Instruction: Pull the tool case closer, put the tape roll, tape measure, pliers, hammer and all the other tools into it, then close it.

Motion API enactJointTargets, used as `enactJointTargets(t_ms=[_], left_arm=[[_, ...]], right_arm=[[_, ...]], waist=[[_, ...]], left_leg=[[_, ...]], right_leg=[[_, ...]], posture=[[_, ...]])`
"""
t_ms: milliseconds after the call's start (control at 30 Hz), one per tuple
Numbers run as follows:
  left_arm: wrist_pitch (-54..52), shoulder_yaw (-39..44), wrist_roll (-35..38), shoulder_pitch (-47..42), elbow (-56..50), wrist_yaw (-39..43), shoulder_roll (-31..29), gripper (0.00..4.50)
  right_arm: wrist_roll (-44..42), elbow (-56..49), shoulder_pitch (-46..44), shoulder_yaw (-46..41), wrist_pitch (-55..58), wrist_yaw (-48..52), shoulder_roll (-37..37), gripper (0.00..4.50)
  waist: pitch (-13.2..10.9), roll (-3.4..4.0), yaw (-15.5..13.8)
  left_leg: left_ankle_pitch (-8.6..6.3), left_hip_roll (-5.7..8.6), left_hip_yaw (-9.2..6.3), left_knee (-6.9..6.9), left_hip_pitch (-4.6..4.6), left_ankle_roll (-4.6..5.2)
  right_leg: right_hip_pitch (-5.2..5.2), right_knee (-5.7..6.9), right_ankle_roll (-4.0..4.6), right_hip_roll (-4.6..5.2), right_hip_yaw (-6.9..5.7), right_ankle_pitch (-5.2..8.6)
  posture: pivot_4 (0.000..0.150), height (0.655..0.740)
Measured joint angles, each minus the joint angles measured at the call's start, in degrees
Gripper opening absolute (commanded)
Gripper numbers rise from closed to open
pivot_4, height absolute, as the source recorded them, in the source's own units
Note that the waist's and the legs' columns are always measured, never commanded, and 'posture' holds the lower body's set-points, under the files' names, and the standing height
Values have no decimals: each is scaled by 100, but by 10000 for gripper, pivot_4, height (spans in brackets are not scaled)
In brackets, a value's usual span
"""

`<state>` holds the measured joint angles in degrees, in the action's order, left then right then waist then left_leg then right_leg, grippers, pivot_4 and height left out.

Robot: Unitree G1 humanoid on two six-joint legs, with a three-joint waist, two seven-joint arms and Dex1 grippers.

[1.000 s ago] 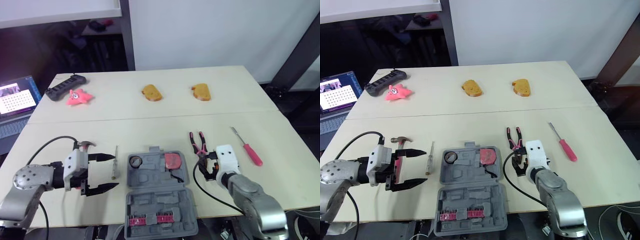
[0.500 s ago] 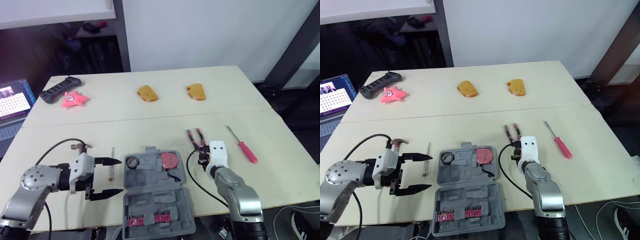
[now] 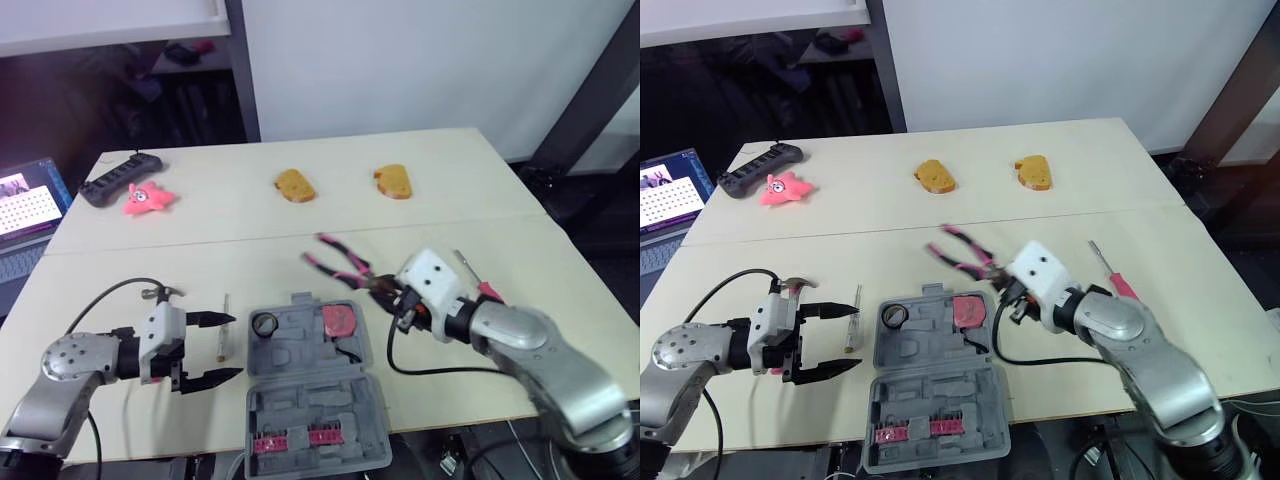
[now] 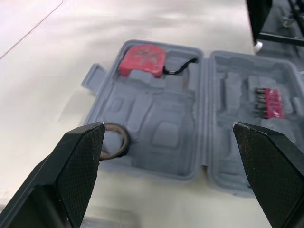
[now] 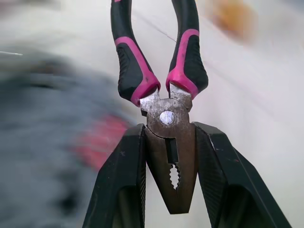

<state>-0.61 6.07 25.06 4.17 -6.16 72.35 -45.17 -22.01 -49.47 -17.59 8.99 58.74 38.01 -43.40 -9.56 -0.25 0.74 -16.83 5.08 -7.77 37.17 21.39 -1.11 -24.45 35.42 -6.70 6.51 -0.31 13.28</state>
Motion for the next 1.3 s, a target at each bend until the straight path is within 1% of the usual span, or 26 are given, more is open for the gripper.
enactJointTargets(t_ms=[67, 100, 167, 200, 267, 300, 400, 467, 533, 667, 800, 967, 1133, 1300], left_arm=[[10, 7, -20, 2, 132, 20, -15, 45000], [17, 38, -37, 39, 201, 34, -39, 45000], [30, 70, -66, 6, 273, 67, -53, 45000], [50, 104, -63, 14, 265, 85, -63, 45000], [110, 185, -64, 141, 261, 140, -156, 45000], [119, 206, -63, 198, 241, 165, -185, 45000], [126, 306, -59, 519, 122, 253, -223, 45000], [125, 423, -52, 710, 49, 272, -235, 45000], [125, 486, -20, 802, -43, 293, -266, 45000], [153, 630, 42, 960, -159, 304, -285, 45000], [153, 641, 43, 1113, -270, 288, -284, 45000], [154, 642, 43, 1093, -307, 245, -283, 45000], [154, 642, 43, 1083, -306, 240, -283, 45000], [171, 643, 43, 1073, -306, 240, -284, 45000]], right_arm=[[-220, -21, -492, 700, 249, 610, -550, 9713], [-255, 108, -912, 1170, 449, 857, -715, 9713], [-219, 408, -1743, 1899, 785, 1109, -722, 9713], [-161, 549, -2106, 2206, 916, 1168, -655, 9713], [67, 1087, -2919, 2944, 1194, 1142, -217, 9713], [163, 1278, -3125, 3181, 1269, 1088, -9, 9713], [271, 1648, -3478, 3765, 1615, 983, 312, 9713], [269, 1718, -3549, 3991, 1700, 986, 400, 9713], [286, 1824, -3606, 4126, 1717, 959, 472, 9713], [349, 2039, -3782, 4279, 1665, 952, 601, 9713], [393, 2237, -3783, 4382, 1626, 922, 697, 9713], [323, 2254, -3789, 4227, 1780, 884, 904, 9713], [202, 2206, -3952, 3990, 1888, 944, 844, 9713], [157, 2190, -3974, 3956, 1931, 947, 805, 9713]], waist=[[-4, 0, -21], [-9, -5, -13], [-16, -12, 20], [-15, -15, 28], [-14, -19, 67], [-14, -18, 49], [-14, -18, -18], [-13, -20, -17], [-13, -19, -4], [-13, -19, 14], [-13, -18, 12], [-13, -18, 21], [-13, -18, 16], [-13, -18, 19]], left_leg=[[0, 8, 2, 5, 6, 0], [-1, 11, 9, 10, 8, 2], [-1, 12, 16, 16, 7, 2], [-1, 11, 15, 16, 7, 2], [0, 5, 17, 8, 4, 0], [0, 5, 14, 2, 8, -1], [12, 10, 10, 0, 32, -23], [18, 17, 10, 14, 76, -33], [17, 21, 14, 33, 101, -32], [6, 17, 13, 38, 97, -12], [7, 16, 12, 40, 90, -13], [8, 16, 12, 41, 89, -15], [8, 17, 13, 45, 89, -15], [8, 17, 13, 47, 89, -15]], right_leg=[[1, -4, -1, 12, -2, 0], [0, -5, -1, 19, -1, -1], [-2, -7, 0, 23, 5, -1], [-2, -6, 1, 22, 5, -2], [-12, -1, 2, 22, 8, -2], [-19, 3, 3, 21, 8, -3], [-43, 8, 5, 23, 4, -4], [-77, 4, 3, 28, 3, -6], [-95, 5, -1, 31, 5, -10], [-93, 12, 7, 25, 4, -20], [-96, 40, 10, 25, 3, -20], [-102, 53, 10, 24, 4, -20], [-101, 53, 10, 25, 4, -20], [-101, 54, 10, 24, 4, -20]], posture=[[1500, 7219], [1500, 7219], [1500, 7219], [1500, 7219], [1500, 7219], [1500, 7219], [1500, 7219], [1500, 7219], [1500, 7219], [1500, 7219], [1500, 7219], [1500, 7219], [1500, 7219], [1500, 7219]])
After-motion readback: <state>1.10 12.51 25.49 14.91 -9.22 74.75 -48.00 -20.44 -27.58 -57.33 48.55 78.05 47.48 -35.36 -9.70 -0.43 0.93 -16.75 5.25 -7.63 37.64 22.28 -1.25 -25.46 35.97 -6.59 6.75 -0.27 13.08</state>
